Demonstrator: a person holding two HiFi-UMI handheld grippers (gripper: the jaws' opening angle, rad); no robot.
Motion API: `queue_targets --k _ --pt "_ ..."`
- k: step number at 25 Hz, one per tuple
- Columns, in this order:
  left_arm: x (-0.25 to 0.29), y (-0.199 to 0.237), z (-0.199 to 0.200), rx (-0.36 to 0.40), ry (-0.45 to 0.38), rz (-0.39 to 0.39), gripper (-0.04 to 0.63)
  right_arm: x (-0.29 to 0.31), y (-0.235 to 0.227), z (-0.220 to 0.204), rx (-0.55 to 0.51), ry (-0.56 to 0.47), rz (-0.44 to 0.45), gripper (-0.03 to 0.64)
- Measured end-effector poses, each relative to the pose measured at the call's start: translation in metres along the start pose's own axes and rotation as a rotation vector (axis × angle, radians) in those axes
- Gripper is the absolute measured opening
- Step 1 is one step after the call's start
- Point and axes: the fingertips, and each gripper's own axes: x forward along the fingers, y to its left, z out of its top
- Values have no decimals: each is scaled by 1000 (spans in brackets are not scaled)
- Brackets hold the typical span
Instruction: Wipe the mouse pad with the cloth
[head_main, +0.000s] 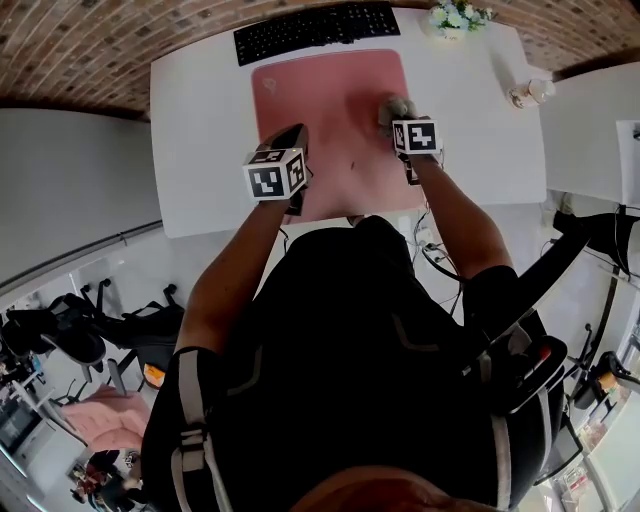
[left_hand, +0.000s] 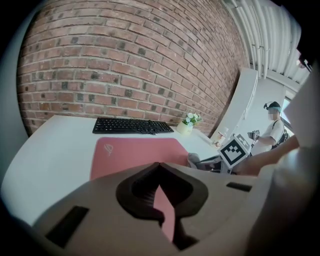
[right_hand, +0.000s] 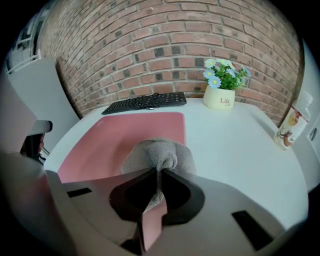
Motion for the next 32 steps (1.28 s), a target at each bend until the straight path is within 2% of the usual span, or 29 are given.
queue_targets --k 4,7,11,15,20,26,32 --pt "-4 -2 0 -12 -12 5 0 -10 -20 2 3 -2 -46 34" --pt "-9 -1 -3 -30 -29 15 -2 -21 -7 21 -74 -40 -28 34" --pt "-18 12 -8 -61 -40 52 0 -24 46 63 -204 -95 80 34" --pt "-34 31 -12 -101 -56 111 0 -21 109 97 -245 -138 197 34" --pt "-54 65 -13 -150 -77 198 -2 -5 190 118 -280 -152 311 34" --pt "-77 104 -31 -224 -70 304 0 37 280 110 -370 -100 445 34" --pt "-98 121 -47 -276 -55 365 0 70 307 91 -377 -31 452 34"
